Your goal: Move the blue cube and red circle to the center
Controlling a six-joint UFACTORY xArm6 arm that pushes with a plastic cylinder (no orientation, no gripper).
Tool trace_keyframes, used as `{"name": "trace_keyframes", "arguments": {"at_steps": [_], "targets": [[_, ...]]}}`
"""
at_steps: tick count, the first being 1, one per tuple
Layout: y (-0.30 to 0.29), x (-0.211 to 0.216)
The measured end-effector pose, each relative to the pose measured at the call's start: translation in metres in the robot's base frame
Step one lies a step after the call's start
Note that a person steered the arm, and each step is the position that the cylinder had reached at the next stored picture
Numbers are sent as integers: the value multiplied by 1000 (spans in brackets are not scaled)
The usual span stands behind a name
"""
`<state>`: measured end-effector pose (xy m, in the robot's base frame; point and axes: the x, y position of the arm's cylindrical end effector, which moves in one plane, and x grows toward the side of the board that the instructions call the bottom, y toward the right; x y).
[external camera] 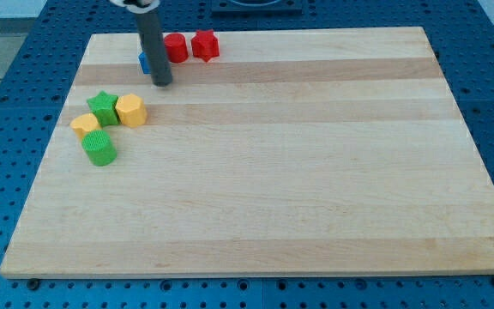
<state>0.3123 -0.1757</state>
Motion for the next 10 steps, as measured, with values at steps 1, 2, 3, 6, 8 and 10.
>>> {"name": "trace_keyframes", "arguments": {"at_steps": [1,2,3,6,8,10], "targets": [[-52,-3],[-120,-50],[-38,-104],[67,-71],[87,-22],[90,43]]}}
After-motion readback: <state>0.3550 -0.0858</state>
